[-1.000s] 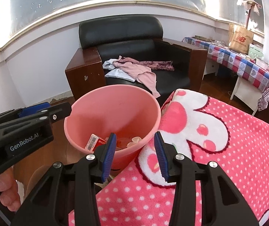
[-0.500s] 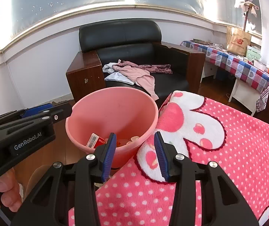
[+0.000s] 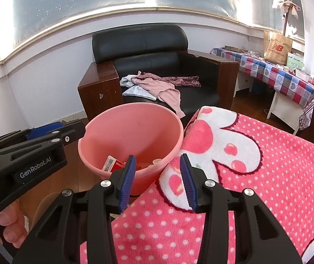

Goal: Collect trash

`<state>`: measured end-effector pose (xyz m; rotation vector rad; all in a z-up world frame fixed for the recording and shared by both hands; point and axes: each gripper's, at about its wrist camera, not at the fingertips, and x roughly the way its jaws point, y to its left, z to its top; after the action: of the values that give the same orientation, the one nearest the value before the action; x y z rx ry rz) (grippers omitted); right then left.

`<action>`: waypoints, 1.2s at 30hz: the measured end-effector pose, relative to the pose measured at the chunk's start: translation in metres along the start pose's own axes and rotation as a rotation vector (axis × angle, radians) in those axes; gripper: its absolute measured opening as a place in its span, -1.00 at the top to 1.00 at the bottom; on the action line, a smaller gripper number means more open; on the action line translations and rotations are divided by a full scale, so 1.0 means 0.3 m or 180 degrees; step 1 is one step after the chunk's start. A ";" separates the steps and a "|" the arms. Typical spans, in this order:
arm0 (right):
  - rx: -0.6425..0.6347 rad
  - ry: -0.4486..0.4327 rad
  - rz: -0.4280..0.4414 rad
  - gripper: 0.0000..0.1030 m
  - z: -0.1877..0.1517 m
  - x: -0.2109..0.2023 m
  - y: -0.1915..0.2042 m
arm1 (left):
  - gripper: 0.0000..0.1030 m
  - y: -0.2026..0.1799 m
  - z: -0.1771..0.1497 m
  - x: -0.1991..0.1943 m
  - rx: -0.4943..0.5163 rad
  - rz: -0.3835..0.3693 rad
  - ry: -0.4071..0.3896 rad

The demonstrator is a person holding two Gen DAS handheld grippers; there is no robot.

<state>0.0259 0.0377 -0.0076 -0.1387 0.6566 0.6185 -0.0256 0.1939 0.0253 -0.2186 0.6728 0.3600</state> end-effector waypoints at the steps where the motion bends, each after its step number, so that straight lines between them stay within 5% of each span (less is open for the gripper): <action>1: 0.0003 0.0000 0.0000 0.18 0.000 -0.001 -0.001 | 0.21 0.001 0.000 -0.001 0.0002 0.0000 -0.0001; 36: 0.0039 0.0007 0.0000 0.18 -0.002 0.000 -0.012 | 0.22 -0.031 -0.006 -0.006 0.0082 -0.0016 -0.0015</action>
<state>0.0276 0.0347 -0.0083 -0.1281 0.6625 0.6143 -0.0243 0.1844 0.0257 -0.1950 0.6719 0.3470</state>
